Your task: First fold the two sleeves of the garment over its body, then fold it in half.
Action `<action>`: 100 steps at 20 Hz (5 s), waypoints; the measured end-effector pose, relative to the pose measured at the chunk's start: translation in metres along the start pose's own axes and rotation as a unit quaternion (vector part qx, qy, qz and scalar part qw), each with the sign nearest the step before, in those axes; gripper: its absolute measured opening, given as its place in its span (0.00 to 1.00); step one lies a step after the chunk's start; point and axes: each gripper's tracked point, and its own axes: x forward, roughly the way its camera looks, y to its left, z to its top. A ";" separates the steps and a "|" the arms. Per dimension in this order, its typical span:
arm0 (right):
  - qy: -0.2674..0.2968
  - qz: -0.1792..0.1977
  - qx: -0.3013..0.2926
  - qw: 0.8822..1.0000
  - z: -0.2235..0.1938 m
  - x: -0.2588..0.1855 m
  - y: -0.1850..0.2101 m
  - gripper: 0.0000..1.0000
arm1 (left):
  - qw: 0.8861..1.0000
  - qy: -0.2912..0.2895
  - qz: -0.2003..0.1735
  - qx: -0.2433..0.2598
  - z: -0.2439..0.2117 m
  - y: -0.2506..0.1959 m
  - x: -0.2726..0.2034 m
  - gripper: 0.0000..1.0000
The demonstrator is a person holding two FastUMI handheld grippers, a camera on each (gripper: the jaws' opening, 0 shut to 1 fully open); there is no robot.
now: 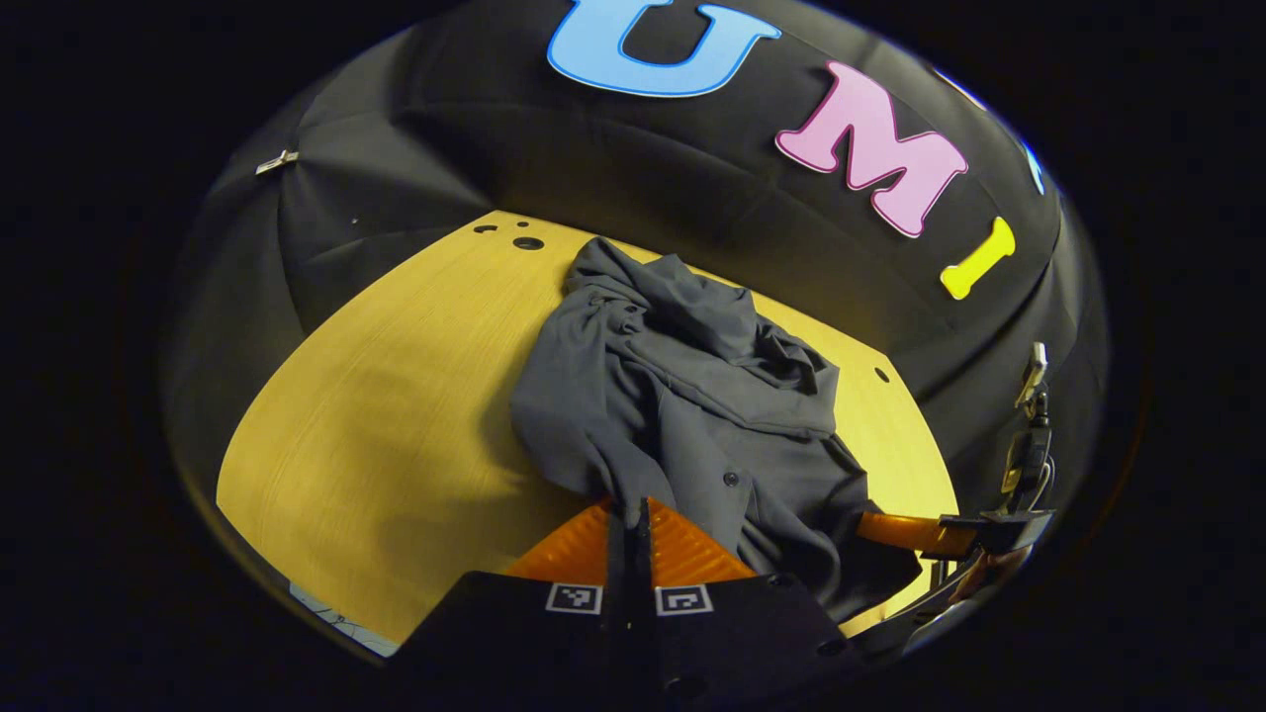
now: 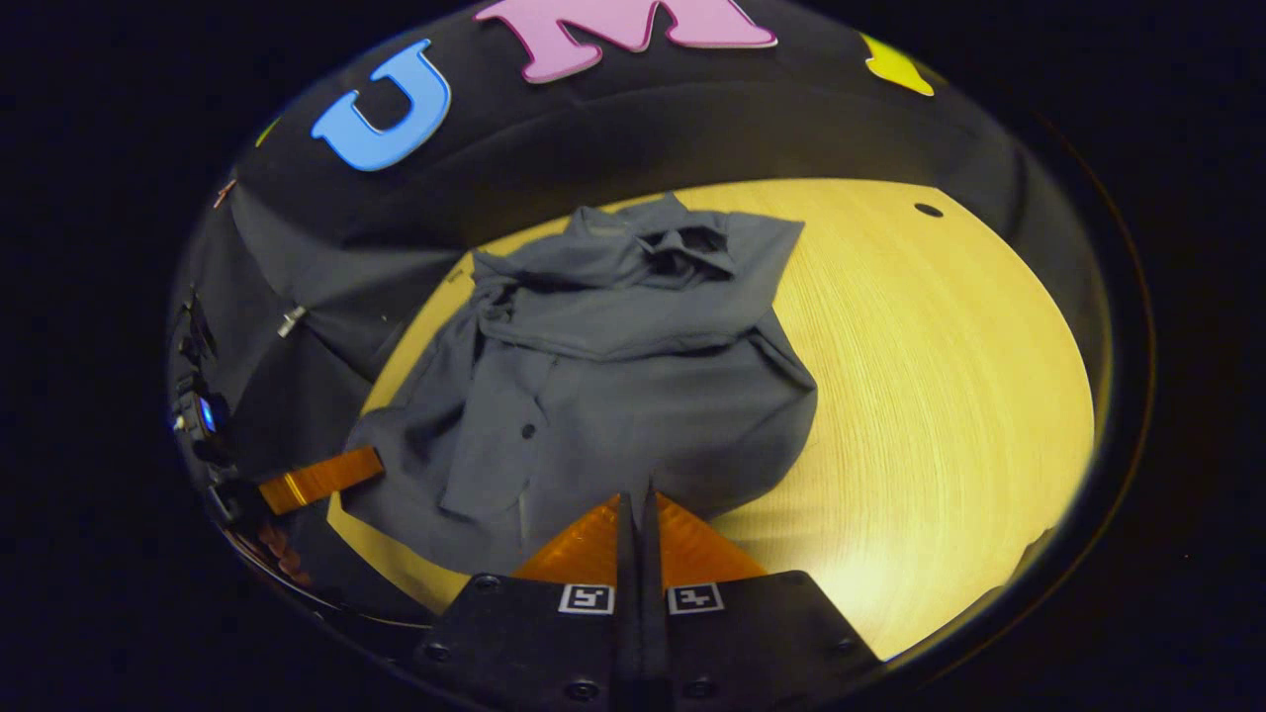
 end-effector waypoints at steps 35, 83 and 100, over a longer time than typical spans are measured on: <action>-0.004 -0.054 -0.009 0.998 -0.017 0.042 0.022 0.07 | 0.999 0.027 -0.006 0.027 -0.017 0.026 -0.004 0.05; -0.271 -0.068 0.011 0.960 0.376 0.167 -0.050 0.72 | 0.975 -0.199 0.031 0.093 0.314 -0.020 0.245 0.94; -0.359 -0.141 -0.071 0.920 0.303 -0.048 -0.021 0.99 | 0.939 -0.299 0.055 0.159 0.281 -0.022 -0.018 0.96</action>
